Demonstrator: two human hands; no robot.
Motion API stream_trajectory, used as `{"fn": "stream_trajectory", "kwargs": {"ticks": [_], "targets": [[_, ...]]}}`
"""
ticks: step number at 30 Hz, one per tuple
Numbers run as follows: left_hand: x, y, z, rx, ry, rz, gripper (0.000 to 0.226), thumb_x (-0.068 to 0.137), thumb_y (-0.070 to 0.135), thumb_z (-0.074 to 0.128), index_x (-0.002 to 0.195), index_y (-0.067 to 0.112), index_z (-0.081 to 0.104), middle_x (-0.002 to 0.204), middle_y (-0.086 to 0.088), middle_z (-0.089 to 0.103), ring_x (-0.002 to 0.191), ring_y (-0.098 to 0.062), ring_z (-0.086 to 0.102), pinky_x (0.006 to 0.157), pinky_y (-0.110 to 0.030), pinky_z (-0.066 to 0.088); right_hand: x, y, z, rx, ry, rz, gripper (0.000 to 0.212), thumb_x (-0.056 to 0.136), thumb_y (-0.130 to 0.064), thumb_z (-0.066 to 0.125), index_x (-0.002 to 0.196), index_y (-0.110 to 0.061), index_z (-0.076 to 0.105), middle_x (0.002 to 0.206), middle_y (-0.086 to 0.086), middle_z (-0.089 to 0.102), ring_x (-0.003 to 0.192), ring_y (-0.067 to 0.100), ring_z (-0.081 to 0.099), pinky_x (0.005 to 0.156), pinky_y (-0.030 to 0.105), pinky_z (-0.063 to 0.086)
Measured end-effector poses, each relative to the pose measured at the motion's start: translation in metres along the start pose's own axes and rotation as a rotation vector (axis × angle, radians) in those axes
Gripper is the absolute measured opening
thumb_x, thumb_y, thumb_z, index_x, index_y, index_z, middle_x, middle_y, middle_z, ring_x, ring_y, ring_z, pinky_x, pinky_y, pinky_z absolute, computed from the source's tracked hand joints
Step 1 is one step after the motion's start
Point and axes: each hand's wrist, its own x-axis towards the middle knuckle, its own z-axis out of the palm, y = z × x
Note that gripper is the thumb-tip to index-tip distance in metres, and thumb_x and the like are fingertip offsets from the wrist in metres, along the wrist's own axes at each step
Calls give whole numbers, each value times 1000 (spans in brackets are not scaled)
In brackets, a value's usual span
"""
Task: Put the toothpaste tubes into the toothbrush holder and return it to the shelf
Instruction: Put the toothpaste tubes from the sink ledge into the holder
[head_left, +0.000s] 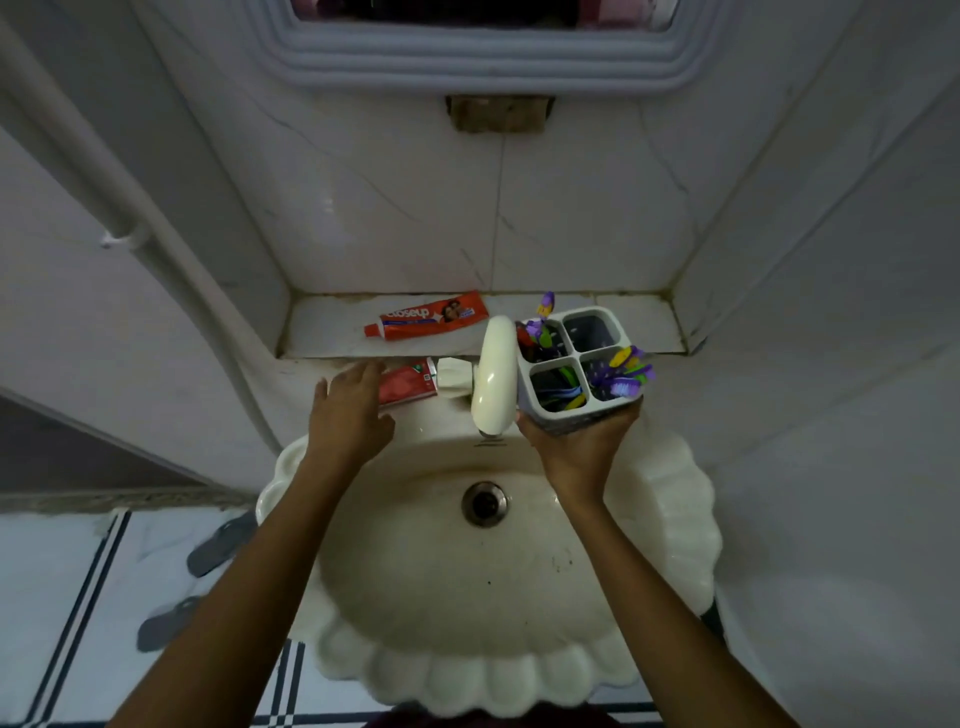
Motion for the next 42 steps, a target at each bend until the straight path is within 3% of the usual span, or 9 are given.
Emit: {"fn": "stream_trajectory", "kwargs": {"ticks": [4, 9, 12, 16, 21, 26, 29, 35, 42], "targets": [[11, -10, -4, 35, -8, -25, 37, 79, 22, 61, 116, 17, 55, 116, -8, 61, 103, -29, 58, 90, -50, 47, 7, -2, -3, -41, -18, 1, 136, 46, -25, 104, 154, -3, 24, 153, 15, 46, 139, 27, 56, 112, 55, 51], [22, -12, -15, 19, -136, -2, 38, 78, 33, 67, 111, 15, 58, 111, -8, 56, 104, -26, 52, 80, -48, 51, 9, -1, -6, -89, -57, 21, 132, 49, -2, 105, 153, -2, 25, 153, 14, 45, 138, 27, 55, 112, 52, 52], [27, -8, -25, 40, -252, 2, 32, 77, 32, 68, 104, 17, 59, 107, -8, 62, 94, -22, 53, 84, -49, 51, 11, -2, -6, -103, -60, 20, 133, 48, -3, 106, 153, -2, 25, 153, 16, 45, 139, 29, 55, 111, 52, 53], [32, 0, -52, -85, -264, 65, 39, 75, 19, 72, 111, 11, 61, 109, -10, 59, 86, -20, 54, 77, -32, 48, 13, -5, -8, -104, -74, 7, 133, 48, -5, 106, 153, -4, 26, 152, 15, 46, 137, 27, 56, 109, 47, 55], [39, 13, -109, -296, -181, 115, 35, 70, 3, 76, 103, 12, 67, 103, -15, 65, 65, -32, 69, 58, -44, 60, 13, -3, -9, -107, -82, 21, 133, 48, -10, 106, 153, -5, 25, 151, 13, 47, 137, 26, 57, 110, 46, 54], [40, 70, -175, -492, 2, 238, 35, 71, 17, 79, 103, 12, 66, 94, -2, 67, 62, -19, 71, 55, -29, 60, 15, -2, -8, -135, -77, 48, 136, 43, -22, 107, 152, -14, 26, 151, 8, 49, 137, 24, 57, 107, 47, 56], [51, 126, -195, -604, -99, 339, 34, 74, 22, 75, 104, 11, 64, 95, 1, 65, 68, -15, 71, 58, -19, 57, 15, 2, -7, -150, -64, 51, 139, 39, -34, 104, 152, -16, 26, 149, 8, 50, 137, 26, 57, 107, 49, 55], [89, 213, -174, -301, -360, 477, 29, 72, 10, 77, 100, 5, 70, 102, -10, 67, 71, -15, 68, 50, -16, 54, 14, 1, -6, -144, -60, 54, 135, 39, -32, 102, 151, -16, 28, 147, 4, 52, 134, 20, 58, 108, 43, 56], [105, 236, -152, -31, -283, 540, 26, 71, 11, 75, 96, 11, 71, 99, -7, 67, 60, -10, 60, 50, -19, 44, 16, 2, -10, -164, -59, 73, 135, 38, -30, 105, 149, -16, 30, 144, 6, 55, 131, 23, 62, 101, 45, 60]]}}
